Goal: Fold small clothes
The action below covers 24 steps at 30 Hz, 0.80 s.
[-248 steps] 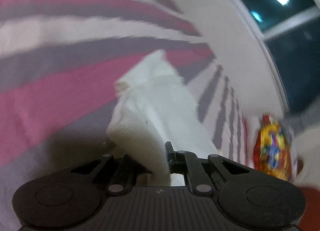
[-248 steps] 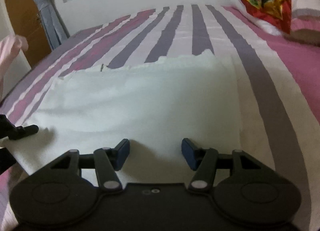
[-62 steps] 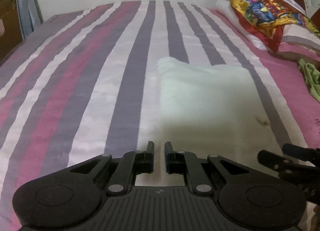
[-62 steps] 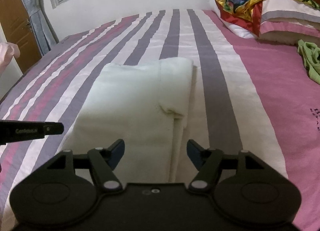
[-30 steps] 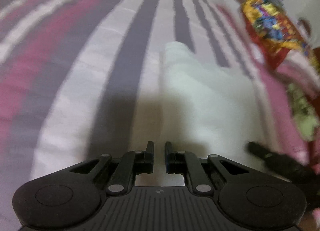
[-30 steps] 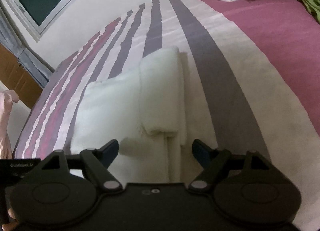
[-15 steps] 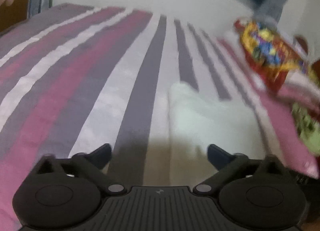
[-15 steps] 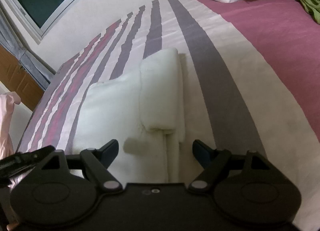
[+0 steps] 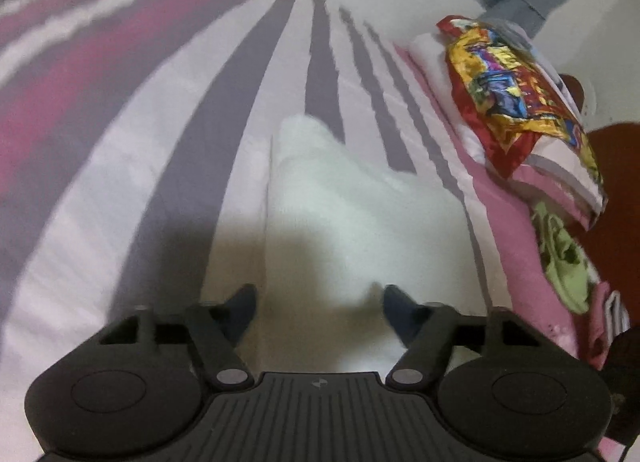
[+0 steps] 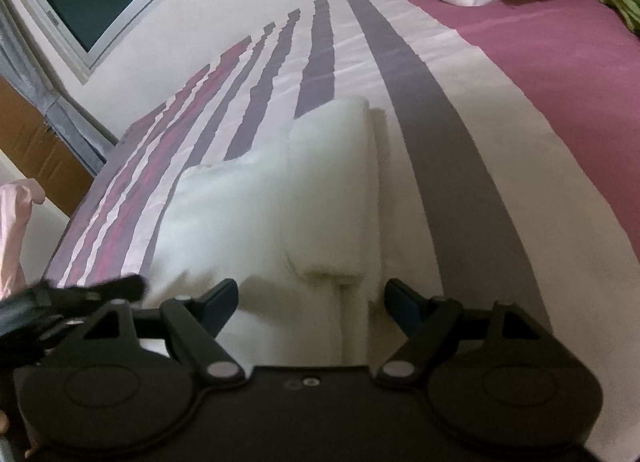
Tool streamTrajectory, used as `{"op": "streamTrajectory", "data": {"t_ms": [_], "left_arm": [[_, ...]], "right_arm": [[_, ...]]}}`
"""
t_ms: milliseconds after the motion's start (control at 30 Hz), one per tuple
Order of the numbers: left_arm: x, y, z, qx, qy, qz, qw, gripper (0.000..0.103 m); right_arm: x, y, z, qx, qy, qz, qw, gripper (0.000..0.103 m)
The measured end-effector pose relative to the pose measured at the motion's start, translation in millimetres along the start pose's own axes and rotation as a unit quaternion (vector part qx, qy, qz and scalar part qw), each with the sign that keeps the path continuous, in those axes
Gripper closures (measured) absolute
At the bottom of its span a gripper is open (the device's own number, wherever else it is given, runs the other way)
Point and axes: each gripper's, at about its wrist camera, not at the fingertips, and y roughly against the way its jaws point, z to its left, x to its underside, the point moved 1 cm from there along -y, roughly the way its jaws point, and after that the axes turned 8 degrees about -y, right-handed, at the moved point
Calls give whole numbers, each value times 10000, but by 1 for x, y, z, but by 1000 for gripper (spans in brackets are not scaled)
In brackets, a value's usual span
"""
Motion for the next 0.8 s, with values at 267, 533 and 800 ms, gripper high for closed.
{"op": "streamTrajectory", "data": {"t_ms": [267, 533, 800], "left_arm": [[11, -23, 11, 253, 485, 125, 9984, 49], [6, -11, -4, -64, 435, -64, 9990, 64], [-10, 18, -15, -207, 78, -360, 9991, 66]], "right_arm": [[-9, -19, 1, -27, -19, -22, 10000, 25], [-7, -12, 11, -215, 84, -160, 9996, 66], [-11, 8, 37, -487, 358, -437, 9972, 69]]}}
